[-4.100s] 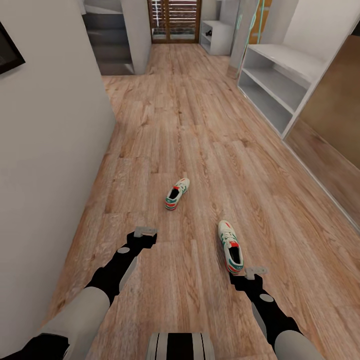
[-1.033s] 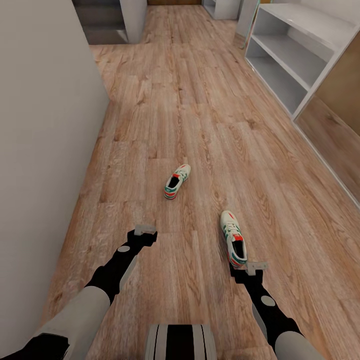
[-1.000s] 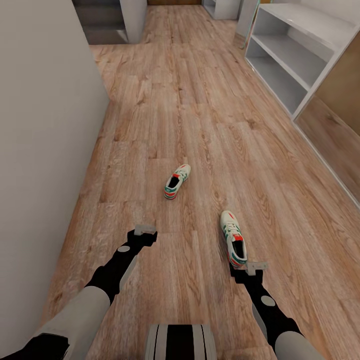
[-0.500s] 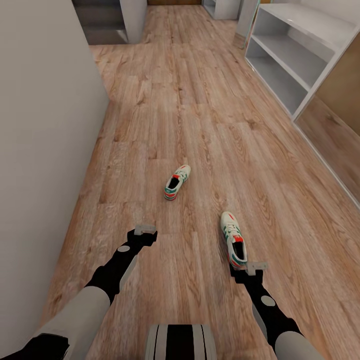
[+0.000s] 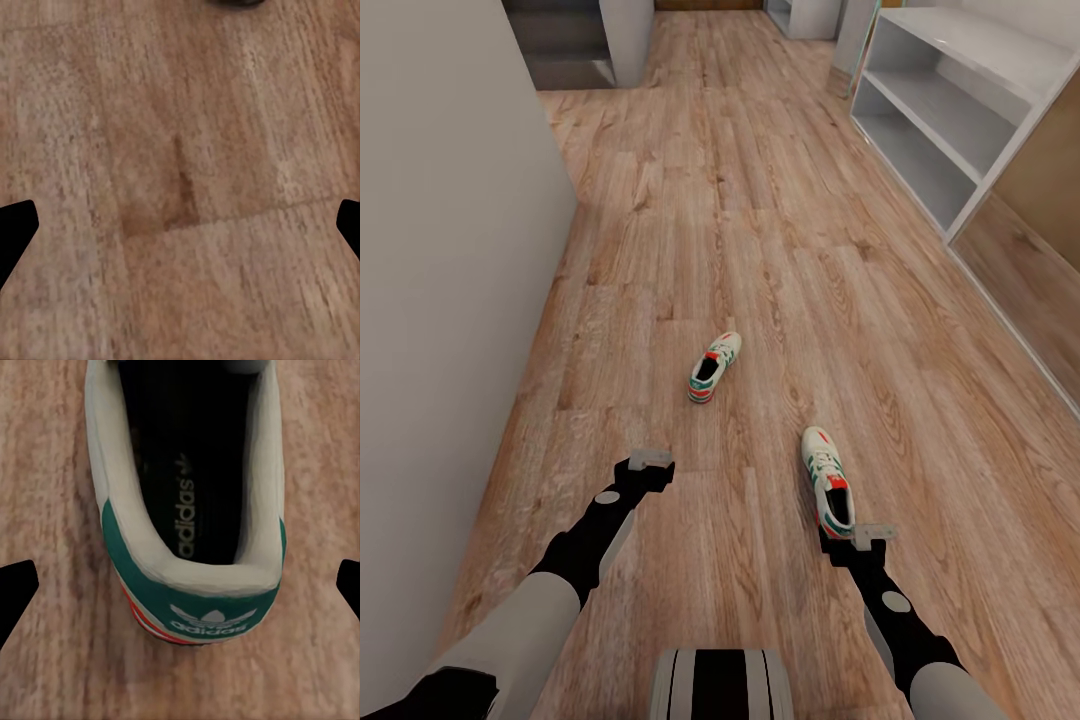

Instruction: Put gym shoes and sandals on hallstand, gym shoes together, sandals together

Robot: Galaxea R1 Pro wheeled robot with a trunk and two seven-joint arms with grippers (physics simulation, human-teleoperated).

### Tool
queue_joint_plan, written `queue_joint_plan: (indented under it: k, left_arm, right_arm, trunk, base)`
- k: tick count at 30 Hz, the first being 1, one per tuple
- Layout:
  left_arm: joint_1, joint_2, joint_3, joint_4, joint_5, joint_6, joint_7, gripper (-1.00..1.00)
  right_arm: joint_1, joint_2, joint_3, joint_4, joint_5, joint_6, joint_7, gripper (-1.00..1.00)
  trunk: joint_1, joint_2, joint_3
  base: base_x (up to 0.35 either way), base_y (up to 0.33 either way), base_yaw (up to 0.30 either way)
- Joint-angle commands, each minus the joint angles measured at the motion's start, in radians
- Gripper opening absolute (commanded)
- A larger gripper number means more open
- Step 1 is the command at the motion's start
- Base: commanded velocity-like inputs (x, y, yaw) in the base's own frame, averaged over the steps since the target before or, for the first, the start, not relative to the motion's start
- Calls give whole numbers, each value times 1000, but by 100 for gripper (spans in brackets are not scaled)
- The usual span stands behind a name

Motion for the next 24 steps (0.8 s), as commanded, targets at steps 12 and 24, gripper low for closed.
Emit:
queue_joint_plan:
  k: [12, 24]
  left_arm:
    - [0, 0, -2, -2, -2, 6, 1, 100]
    - [0, 0, 0, -1, -1, 5, 1, 100]
  right_arm:
    - [-1, 1, -9, -1, 3, -3, 9, 100]
    - [-1, 1, -9, -1, 3, -3, 9, 100]
  trunk:
    - [5, -3, -43]
    - [6, -3, -51]
  base:
    - [0, 0, 0]
    - [0, 0, 0]
